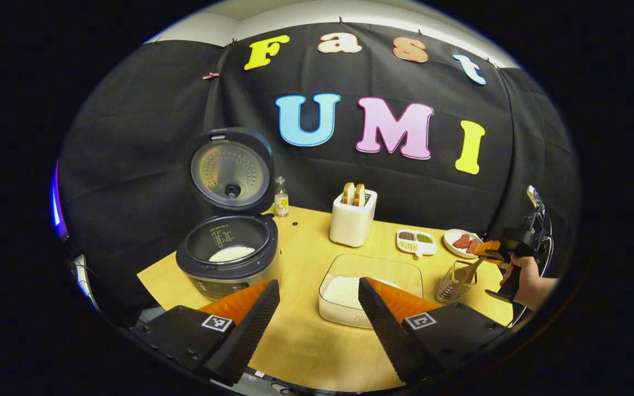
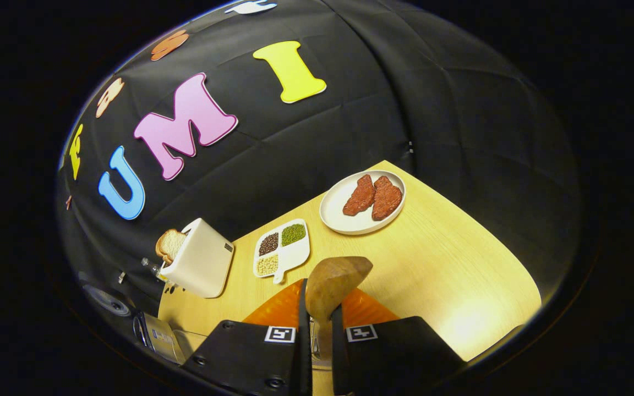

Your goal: Close the left gripper, press the button to open the rice cooker; take a wooden spoon from the chopstick holder with the right hand, scoop a spoonful of rice and pour it into the rice cooker, then put the wooden spoon back into the chopstick holder.

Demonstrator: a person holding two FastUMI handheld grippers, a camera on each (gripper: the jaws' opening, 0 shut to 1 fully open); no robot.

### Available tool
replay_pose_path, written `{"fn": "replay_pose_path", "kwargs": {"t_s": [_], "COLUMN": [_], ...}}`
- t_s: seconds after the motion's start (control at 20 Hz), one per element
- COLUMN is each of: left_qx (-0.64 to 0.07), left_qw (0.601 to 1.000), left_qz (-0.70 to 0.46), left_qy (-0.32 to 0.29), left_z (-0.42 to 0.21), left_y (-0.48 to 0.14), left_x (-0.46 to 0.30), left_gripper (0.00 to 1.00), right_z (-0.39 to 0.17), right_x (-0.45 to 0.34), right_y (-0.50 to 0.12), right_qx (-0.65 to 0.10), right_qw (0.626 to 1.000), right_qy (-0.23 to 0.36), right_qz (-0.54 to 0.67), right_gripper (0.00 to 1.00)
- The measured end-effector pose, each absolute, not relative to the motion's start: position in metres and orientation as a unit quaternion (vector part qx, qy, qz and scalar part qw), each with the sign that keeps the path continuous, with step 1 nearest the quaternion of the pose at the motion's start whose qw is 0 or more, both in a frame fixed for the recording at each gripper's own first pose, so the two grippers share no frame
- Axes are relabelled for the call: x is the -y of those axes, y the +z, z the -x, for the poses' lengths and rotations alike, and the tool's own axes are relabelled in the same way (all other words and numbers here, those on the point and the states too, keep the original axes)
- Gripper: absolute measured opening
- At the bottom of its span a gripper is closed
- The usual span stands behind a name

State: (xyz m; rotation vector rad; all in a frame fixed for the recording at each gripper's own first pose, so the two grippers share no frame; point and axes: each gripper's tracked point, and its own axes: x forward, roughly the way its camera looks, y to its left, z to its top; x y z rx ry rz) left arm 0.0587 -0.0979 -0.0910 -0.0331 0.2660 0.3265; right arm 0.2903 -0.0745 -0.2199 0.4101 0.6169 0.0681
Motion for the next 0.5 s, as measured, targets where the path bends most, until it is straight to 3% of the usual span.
{"fn": "replay_pose_path", "kwargs": {"t_s": [0.5], "left_qx": [-0.101], "left_qw": [0.984], "left_qz": [-0.032], "left_qy": [0.142], "left_z": [-0.061], "left_y": [-0.072], "left_x": [0.086], "left_gripper": [0.97], "right_z": [-0.267], "right_x": [0.06], "right_y": [-0.126], "right_qx": [-0.216], "right_qw": [0.958], "right_qy": [0.076], "right_qz": [-0.174], "right_gripper": [0.19]}}
